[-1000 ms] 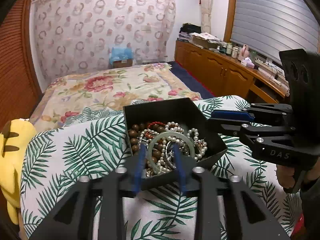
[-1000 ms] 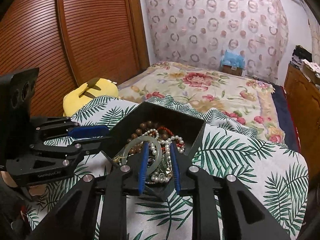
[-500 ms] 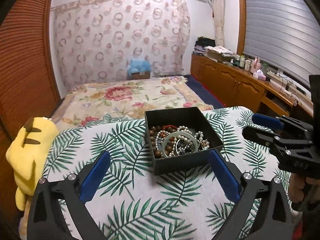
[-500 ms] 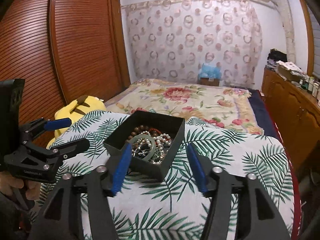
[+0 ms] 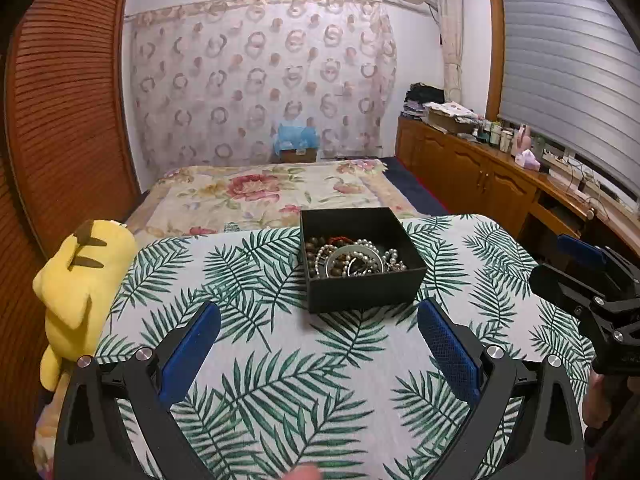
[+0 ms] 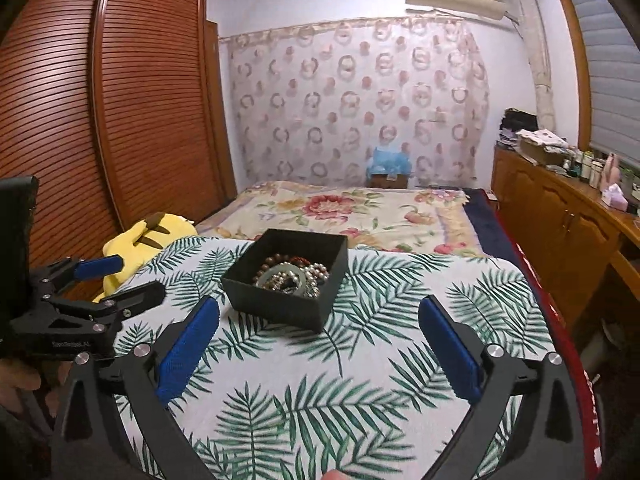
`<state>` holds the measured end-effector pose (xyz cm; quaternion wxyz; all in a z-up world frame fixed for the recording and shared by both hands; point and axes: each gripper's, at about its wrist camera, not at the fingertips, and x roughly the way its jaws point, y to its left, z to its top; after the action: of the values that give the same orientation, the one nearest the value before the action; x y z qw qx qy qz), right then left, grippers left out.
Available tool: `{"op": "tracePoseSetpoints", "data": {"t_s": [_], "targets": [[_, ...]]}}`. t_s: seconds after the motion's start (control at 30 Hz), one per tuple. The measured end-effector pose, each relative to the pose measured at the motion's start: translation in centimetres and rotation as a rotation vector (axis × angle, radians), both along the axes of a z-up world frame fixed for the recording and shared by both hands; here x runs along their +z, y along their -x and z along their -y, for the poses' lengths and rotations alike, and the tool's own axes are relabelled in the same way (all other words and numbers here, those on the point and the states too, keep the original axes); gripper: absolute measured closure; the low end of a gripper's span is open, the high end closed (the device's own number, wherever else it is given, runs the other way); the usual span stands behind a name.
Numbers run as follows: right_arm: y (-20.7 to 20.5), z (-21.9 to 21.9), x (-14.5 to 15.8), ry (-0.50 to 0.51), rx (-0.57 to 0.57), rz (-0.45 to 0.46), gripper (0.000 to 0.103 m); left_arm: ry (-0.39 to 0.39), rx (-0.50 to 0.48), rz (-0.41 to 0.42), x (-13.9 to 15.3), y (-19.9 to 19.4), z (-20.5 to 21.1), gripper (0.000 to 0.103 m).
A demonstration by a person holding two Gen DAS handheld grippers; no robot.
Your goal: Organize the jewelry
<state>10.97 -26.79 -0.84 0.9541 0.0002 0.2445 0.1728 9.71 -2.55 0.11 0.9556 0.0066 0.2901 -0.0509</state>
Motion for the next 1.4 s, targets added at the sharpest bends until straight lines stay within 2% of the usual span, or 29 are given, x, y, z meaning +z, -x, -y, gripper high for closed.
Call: {"op": "tracePoseSetpoints", "data": {"t_s": [0.5,1.4], "targets": [[1.7,1.1,-0.1,-0.005,-0.055,0.022,0.003,-0.024,0.025,0.029,0.4,2.1,0.1,0.008],[2.0,0.9,-0.1,-0.005,-0.062,0.025,0.003,-0.024,0.027,0.046,1.1,3.0,0.6,0.008]]}}
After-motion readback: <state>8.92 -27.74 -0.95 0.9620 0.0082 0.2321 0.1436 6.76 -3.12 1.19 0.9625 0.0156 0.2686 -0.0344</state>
